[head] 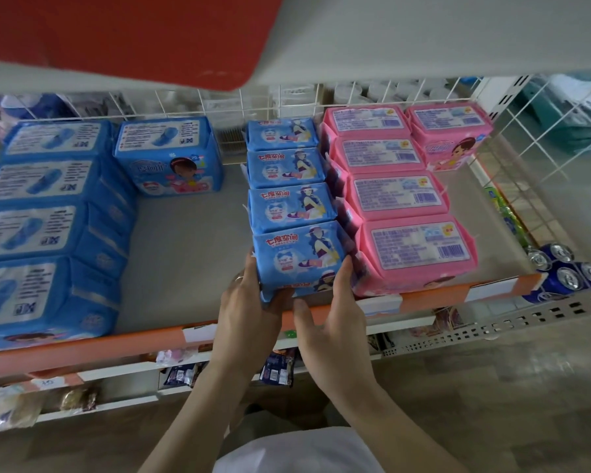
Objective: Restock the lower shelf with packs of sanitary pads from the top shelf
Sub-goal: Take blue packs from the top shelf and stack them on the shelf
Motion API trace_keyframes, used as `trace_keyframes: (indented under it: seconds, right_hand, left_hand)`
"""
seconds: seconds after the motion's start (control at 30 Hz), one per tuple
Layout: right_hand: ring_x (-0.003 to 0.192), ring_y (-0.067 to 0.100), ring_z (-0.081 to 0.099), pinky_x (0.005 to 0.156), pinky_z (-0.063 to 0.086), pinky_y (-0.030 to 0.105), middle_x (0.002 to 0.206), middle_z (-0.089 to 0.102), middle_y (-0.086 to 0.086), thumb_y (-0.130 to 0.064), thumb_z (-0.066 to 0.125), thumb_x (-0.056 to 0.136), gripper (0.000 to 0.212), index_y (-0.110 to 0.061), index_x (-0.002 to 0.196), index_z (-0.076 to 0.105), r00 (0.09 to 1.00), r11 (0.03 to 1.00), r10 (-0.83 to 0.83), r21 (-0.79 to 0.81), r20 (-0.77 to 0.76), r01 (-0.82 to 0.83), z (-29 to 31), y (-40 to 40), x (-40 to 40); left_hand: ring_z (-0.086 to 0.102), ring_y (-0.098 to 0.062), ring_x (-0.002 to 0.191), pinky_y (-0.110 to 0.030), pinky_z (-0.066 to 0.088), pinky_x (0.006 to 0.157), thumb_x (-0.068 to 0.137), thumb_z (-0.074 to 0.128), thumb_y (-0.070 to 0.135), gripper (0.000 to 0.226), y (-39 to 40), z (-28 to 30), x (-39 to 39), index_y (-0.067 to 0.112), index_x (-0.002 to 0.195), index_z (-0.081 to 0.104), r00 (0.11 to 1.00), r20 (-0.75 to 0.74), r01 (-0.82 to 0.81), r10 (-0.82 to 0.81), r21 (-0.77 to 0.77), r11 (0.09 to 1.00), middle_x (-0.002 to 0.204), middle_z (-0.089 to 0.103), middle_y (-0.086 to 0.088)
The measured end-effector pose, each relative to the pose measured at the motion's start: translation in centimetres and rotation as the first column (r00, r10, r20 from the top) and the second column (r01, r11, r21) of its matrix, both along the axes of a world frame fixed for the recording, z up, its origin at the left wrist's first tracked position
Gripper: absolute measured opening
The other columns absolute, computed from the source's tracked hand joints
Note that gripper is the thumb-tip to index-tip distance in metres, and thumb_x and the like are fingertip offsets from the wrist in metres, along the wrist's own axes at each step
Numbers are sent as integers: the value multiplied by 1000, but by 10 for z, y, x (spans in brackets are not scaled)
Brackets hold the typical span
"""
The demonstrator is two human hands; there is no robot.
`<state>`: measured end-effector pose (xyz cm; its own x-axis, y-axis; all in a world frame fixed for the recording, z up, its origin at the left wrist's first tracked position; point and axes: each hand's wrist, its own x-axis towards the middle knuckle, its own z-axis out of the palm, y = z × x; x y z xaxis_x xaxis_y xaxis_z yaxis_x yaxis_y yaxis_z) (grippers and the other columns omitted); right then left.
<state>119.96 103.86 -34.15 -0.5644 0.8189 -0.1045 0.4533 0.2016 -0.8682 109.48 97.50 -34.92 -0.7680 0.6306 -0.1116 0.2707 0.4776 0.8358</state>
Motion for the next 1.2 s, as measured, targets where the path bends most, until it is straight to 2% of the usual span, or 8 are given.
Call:
trace_keyframes:
  seconds: [0.3, 0.43, 0.5, 0.57, 0.73, 0.87, 1.03, 1.2]
  right_hand:
    - [141, 2, 32, 108, 46, 23, 156, 30, -8, -26, 63, 97, 89, -31, 158, -1, 1000, 1000, 20, -7, -14, -20, -1, 4, -1]
    - [140, -3, 31, 95, 30, -6, 158, 26, -13, -23, 62, 98, 93, -38, 156, -10, 1000, 998, 7, -59, -9, -8, 0, 3, 9]
    - [138, -3, 33, 90, 29, -9, 158, 28, -11, -19, 61, 98, 93, -37, 156, -10, 1000, 998, 0, -61, -12, 0, -1, 3, 12]
    - [137, -5, 34, 91, 30, -8, 157, 31, -9, -17, 60, 98, 91, -35, 157, -7, 1000, 999, 2, -41, -8, -2, -3, 4, 13]
    - [134, -1, 40, 87, 38, -6, 150, 40, -7, -19, 59, 99, 84, -27, 159, 2, 1000, 1000, 5, -4, 7, -5, -3, 4, 10]
    - [130, 5, 48, 92, 54, 18, 144, 46, -4, -17, 61, 97, 83, -23, 159, 6, 1000, 998, 6, 55, 3, -6, -2, 5, 2]
    - [140, 7, 39, 99, 46, 16, 153, 38, 0, -14, 62, 96, 89, -19, 159, -1, 993, 986, 13, 161, 116, -31, -6, 9, -3]
    - [140, 8, 39, 103, 49, 25, 154, 36, 1, -17, 61, 96, 90, -19, 159, -3, 990, 985, 13, 168, 138, -37, -3, 12, -9]
  left_hand:
    - [60, -5, 103, -2, 44, 64, 92, 70, 29, 47, 2, -3, -5, 22, 133, 49, 1000, 10, 5, -5, 11, 1000, 117, 65, 8]
    - [58, 5, 86, 3, 42, 59, 88, 73, 36, 49, -1, 2, -3, 26, 129, 48, 1000, 10, 23, -23, 1, 1000, 105, 56, 20]
    - [54, 12, 81, 5, 41, 59, 86, 75, 37, 49, -2, 4, -2, 29, 126, 48, 999, 31, 26, -26, 12, 1000, 100, 54, 25]
    - [55, 11, 81, 2, 43, 59, 84, 76, 37, 50, -2, 5, -2, 32, 124, 46, 999, 45, 28, -29, 22, 999, 97, 53, 29]
    - [57, 0, 94, -3, 43, 58, 86, 76, 35, 57, -2, 3, -10, 26, 134, 47, 999, 7, 53, -52, -4, 999, 108, 57, 20]
    - [56, 1, 86, 2, 43, 63, 86, 77, 26, 53, 1, 2, -17, 20, 132, 51, 998, -28, 52, -52, 16, 999, 104, 59, 17]
    - [56, 12, 82, 3, 42, 65, 87, 76, 24, 49, 3, 0, -18, 18, 130, 54, 999, -22, 49, -48, 32, 998, 98, 58, 22]
    - [58, 1, 83, 2, 42, 64, 88, 76, 20, 48, 8, 0, -23, 17, 130, 54, 997, -64, 51, -50, 20, 998, 101, 60, 15]
